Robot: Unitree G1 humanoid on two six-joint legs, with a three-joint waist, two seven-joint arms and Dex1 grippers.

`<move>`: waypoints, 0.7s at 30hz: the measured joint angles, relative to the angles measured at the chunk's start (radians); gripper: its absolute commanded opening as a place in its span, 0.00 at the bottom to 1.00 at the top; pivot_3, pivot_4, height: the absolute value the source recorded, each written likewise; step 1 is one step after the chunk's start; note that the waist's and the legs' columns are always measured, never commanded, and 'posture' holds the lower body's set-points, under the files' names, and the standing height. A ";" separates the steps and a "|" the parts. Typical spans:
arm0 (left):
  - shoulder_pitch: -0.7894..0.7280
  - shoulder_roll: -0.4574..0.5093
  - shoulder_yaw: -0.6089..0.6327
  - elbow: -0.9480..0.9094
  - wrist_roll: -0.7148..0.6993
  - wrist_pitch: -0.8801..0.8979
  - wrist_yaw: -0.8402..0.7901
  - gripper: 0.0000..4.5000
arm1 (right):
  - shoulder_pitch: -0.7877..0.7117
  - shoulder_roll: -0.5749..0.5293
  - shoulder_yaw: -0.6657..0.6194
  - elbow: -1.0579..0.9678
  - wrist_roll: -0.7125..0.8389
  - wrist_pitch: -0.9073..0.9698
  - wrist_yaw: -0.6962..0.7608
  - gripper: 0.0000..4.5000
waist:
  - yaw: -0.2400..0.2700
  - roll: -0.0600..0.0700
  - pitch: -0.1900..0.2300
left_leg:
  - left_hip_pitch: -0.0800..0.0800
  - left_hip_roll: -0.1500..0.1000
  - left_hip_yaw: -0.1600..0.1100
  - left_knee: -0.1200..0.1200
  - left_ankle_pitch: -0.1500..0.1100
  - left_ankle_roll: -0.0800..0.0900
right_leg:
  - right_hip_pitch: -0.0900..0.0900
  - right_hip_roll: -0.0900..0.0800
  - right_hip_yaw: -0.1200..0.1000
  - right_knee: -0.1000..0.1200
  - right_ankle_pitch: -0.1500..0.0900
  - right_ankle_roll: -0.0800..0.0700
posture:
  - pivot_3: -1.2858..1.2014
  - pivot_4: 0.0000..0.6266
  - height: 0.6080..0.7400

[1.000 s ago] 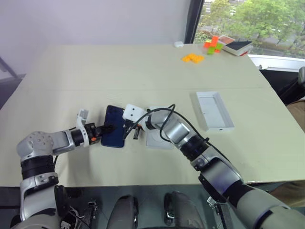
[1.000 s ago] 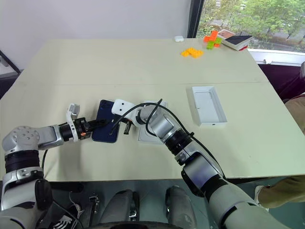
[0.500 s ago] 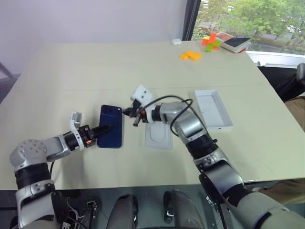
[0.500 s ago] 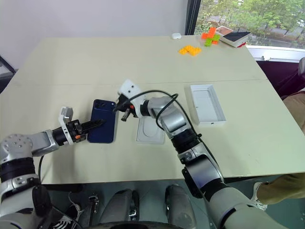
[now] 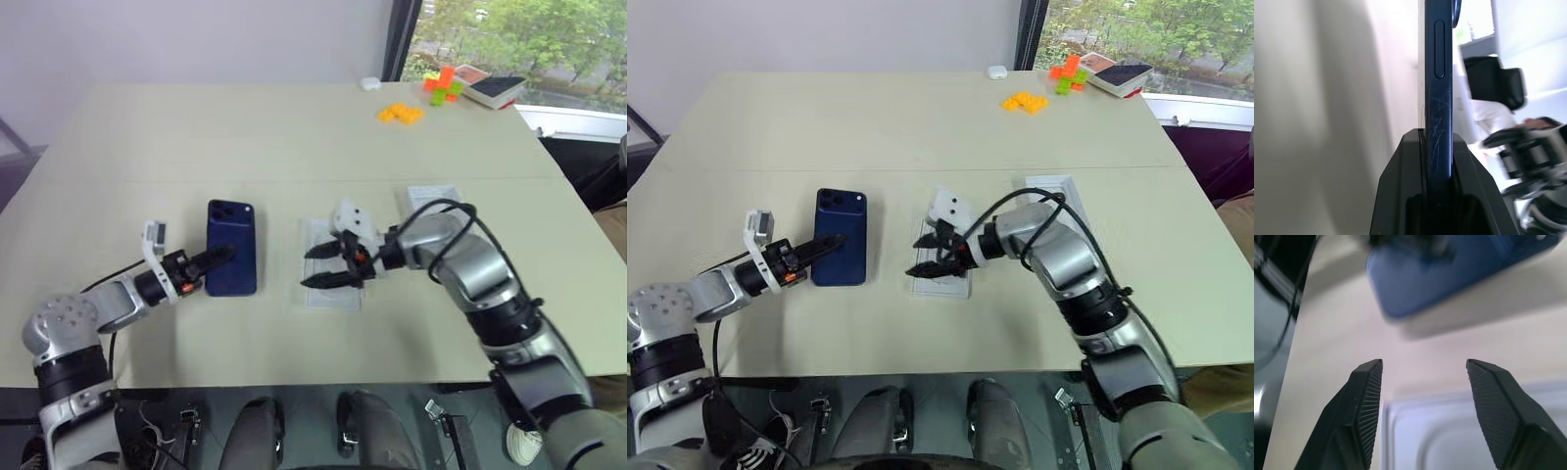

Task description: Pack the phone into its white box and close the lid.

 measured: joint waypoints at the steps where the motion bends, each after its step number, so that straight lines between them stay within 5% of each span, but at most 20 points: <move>1: -0.008 -0.009 0.007 0.003 -0.013 0.010 0.019 0.00 | 0.011 -0.015 0.004 -0.017 0.007 0.014 0.003 0.64 | -0.001 0.000 0.000 | 0.000 0.000 0.000 0.000 0.000 0.000 | 0.000 0.000 0.000 0.000 0.000 0.000 | 0.52 0.24 1.00; 21: -0.093 -0.076 0.087 0.037 -0.253 0.111 0.335 0.00 | 0.084 -0.122 0.164 -0.029 -0.222 -0.222 -0.073 0.58 | 0.001 -0.001 0.001 | 0.001 0.000 0.000 0.002 0.004 -0.007 | 0.001 0.001 -0.001 0.001 0.000 0.000 | 0.52 0.24 1.00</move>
